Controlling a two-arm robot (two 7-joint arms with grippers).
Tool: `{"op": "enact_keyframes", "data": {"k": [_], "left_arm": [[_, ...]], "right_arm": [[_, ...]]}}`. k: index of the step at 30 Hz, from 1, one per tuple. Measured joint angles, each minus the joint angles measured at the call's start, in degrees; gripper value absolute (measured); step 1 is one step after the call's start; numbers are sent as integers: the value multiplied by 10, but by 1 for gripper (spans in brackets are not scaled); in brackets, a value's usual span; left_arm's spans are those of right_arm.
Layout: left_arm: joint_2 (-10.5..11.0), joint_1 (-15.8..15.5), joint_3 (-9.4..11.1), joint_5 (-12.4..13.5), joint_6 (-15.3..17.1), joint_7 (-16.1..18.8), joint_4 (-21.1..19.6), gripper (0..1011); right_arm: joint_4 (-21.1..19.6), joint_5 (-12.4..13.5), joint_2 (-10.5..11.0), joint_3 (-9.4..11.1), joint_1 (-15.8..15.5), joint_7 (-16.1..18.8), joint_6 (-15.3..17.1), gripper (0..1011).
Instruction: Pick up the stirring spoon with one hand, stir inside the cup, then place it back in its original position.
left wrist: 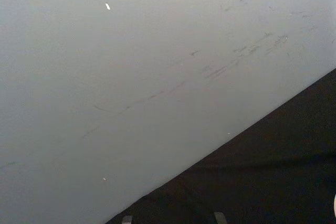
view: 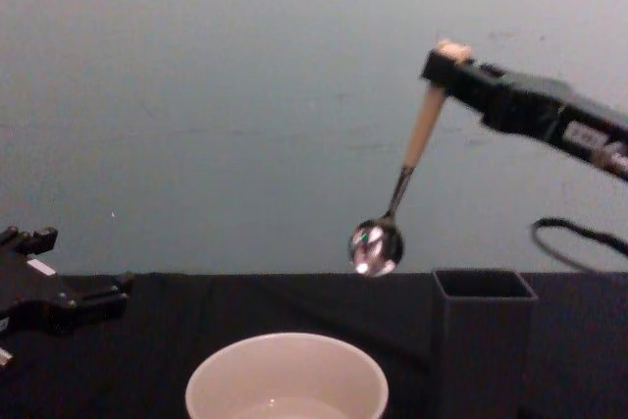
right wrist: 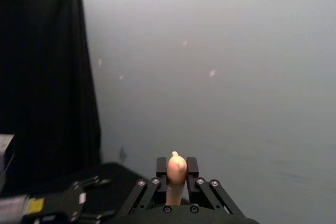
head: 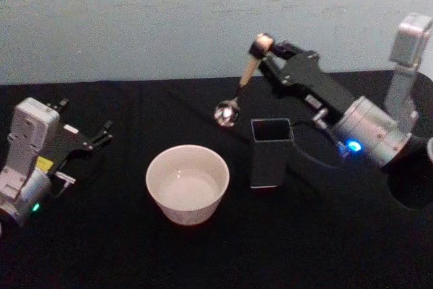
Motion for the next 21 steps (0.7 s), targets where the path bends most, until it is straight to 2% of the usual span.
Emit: {"op": "enact_keyframes", "data": {"k": [10, 16, 21], "left_arm": [[0, 0, 0, 0, 0, 0, 0, 1001], [0, 0, 0, 0, 0, 0, 0, 1001], [0, 0, 0, 0, 0, 0, 0, 1001]], "right_arm": [[15, -57, -6, -61, 7, 20, -6, 214], [22, -83, -5, -82, 7, 28, -11, 214], [27, -94, -4, -93, 8, 36, -13, 214]]}}
